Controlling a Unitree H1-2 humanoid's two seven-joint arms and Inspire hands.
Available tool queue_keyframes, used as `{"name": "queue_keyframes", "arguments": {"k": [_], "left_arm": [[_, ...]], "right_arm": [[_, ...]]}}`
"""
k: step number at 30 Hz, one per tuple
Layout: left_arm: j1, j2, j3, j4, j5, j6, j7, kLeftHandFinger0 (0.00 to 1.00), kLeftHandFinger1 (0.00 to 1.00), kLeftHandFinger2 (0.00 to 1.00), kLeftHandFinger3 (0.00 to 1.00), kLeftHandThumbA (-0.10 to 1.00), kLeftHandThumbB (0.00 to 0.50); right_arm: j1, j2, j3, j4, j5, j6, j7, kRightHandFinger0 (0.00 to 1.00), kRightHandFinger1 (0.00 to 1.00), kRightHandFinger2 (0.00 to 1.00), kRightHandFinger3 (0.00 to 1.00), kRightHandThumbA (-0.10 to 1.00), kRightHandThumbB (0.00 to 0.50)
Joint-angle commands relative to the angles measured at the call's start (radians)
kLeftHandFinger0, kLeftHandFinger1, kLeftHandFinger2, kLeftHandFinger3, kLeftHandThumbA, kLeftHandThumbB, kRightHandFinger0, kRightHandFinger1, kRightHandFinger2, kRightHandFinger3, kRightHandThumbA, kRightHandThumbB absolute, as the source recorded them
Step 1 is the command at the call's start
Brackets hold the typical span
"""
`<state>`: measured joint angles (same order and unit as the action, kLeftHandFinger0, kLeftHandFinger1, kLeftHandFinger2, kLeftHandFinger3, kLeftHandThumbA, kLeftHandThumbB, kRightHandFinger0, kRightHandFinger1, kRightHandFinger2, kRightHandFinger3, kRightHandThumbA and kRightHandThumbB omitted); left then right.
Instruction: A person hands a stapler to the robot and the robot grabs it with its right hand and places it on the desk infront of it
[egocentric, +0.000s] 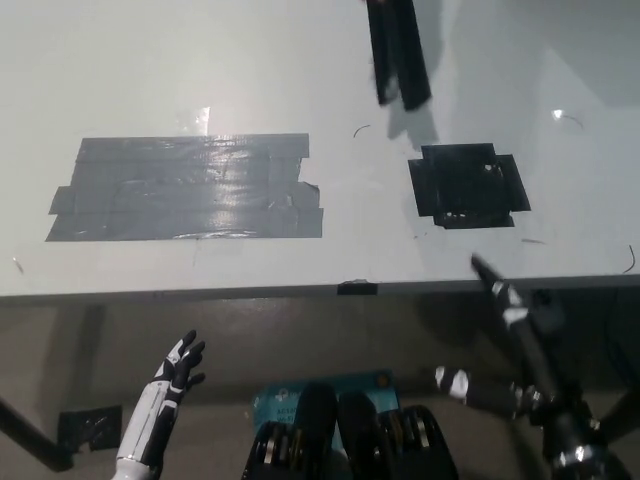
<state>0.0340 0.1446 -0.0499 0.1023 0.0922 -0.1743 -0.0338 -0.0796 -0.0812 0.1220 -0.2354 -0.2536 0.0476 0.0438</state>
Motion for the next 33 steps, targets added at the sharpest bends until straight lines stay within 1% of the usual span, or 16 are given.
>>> {"name": "queue_keyframes", "arguments": {"k": [1, 3, 5, 6, 7, 8, 9, 12, 14, 17, 19, 23, 26, 29, 33], "left_arm": [[-0.004, 0.005, -0.003, -0.02, 0.006, -0.033, -0.007, 0.95, 1.0, 1.0, 1.0, 1.0, 0.491], [-0.018, 0.011, -0.001, -0.014, 0.004, -0.036, -0.011, 0.96, 1.0, 1.0, 1.0, 1.0, 0.484], [-0.021, 0.011, -0.001, -0.013, 0.007, -0.038, -0.009, 0.96, 1.0, 1.0, 1.0, 1.0, 0.483], [-0.021, 0.01, -0.001, -0.013, 0.008, -0.04, -0.008, 0.96, 1.0, 1.0, 1.0, 1.0, 0.483], [-0.021, 0.011, -0.002, -0.013, 0.01, -0.039, -0.008, 0.96, 1.0, 1.0, 1.0, 1.0, 0.483], [-0.021, 0.011, -0.002, -0.017, 0.011, -0.033, -0.009, 0.96, 1.0, 1.0, 1.0, 1.0, 0.489], [-0.023, 0.012, -0.003, -0.018, 0.017, -0.035, -0.007, 0.95, 1.0, 1.0, 1.0, 1.0, 0.487], [-0.025, 0.013, -0.002, -0.019, 0.019, -0.034, -0.007, 0.95, 1.0, 1.0, 1.0, 1.0, 0.491], [-0.025, 0.013, -0.002, -0.022, 0.018, -0.03, -0.008, 0.94, 1.0, 1.0, 1.0, 1.0, 0.497], [-0.025, 0.014, -0.004, -0.026, 0.017, -0.026, -0.012, 0.93, 1.0, 1.0, 1.0, 1.0, 0.5], [-0.027, 0.017, -0.003, -0.022, 0.016, -0.031, -0.014, 0.93, 1.0, 1.0, 1.0, 1.0, 0.491], [-0.028, 0.016, -0.002, -0.024, 0.018, -0.028, -0.014, 0.93, 1.0, 1.0, 1.0, 1.0, 0.496], [-0.029, 0.013, -0.003, -0.024, 0.019, -0.028, -0.017, 0.93, 1.0, 1.0, 1.0, 1.0, 0.493], [-0.029, 0.012, -0.005, -0.032, 0.02, -0.02, -0.019, 0.93, 1.0, 1.0, 1.0, 1.0, 0.493], [-0.033, 0.015, -0.005, -0.038, 0.021, -0.012, -0.024, 0.92, 1.0, 1.0, 1.0, 1.0, 0.486]], "right_arm": [[-0.115, 0.022, -0.043, -0.024, 0.006, 0.044, -0.031, 1.0, 1.0, 1.0, 1.0, 0.92, 0.151], [-0.18, 0.029, -0.061, 0.016, 0.031, 0.047, -0.031, 1.0, 1.0, 1.0, 1.0, 0.89, 0.141], [-0.239, 0.035, -0.083, 0.08, 0.043, 0.036, -0.045, 1.0, 1.0, 1.0, 1.0, 0.89, 0.141], [-0.269, 0.037, -0.096, 0.122, 0.044, 0.039, -0.056, 1.0, 1.0, 1.0, 1.0, 0.91, 0.162], [-0.29, 0.037, -0.105, 0.148, 0.043, 0.048, -0.062, 1.0, 1.0, 1.0, 1.0, 0.92, 0.165], [-0.306, 0.038, -0.112, 0.169, 0.038, 0.056, -0.068, 1.0, 1.0, 1.0, 1.0, 0.94, 0.182], [-0.337, 0.037, -0.126, 0.215, 0.034, 0.048, -0.082, 1.0, 1.0, 1.0, 1.0, 0.96, 0.185], [-0.391, 0.032, -0.152, 0.292, 0.028, 0.037, -0.107, 1.0, 1.0, 1.0, 1.0, 0.98, 0.191], [-0.447, 0.022, -0.174, 0.354, 0.028, 0.056, -0.121, 1.0, 1.0, 1.0, 1.0, 1.0, 0.214], [-0.504, 0.01, -0.196, 0.418, 0.043, 0.066, -0.118, 1.0, 1.0, 1.0, 1.0, 1.0, 0.236], [-0.534, 0.007, -0.204, 0.452, 0.042, 0.076, -0.12, 1.0, 1.0, 1.0, 1.0, 1.0, 0.255], [-0.59, 0.0, -0.191, 0.502, 0.019, 0.076, -0.132, 1.0, 1.0, 1.0, 1.0, 1.0, 0.256], [-0.624, 0.002, -0.181, 0.508, 0.02, 0.097, -0.124, 1.0, 1.0, 1.0, 1.0, 1.0, 0.311], [-0.649, 0.005, -0.174, 0.513, 0.026, 0.096, -0.12, 1.0, 1.0, 1.0, 1.0, 1.0, 0.33], [-0.682, 0.004, -0.143, 0.496, -0.016, 0.118, -0.131, 1.0, 1.0, 1.0, 1.0, 1.0, 0.378]]}}
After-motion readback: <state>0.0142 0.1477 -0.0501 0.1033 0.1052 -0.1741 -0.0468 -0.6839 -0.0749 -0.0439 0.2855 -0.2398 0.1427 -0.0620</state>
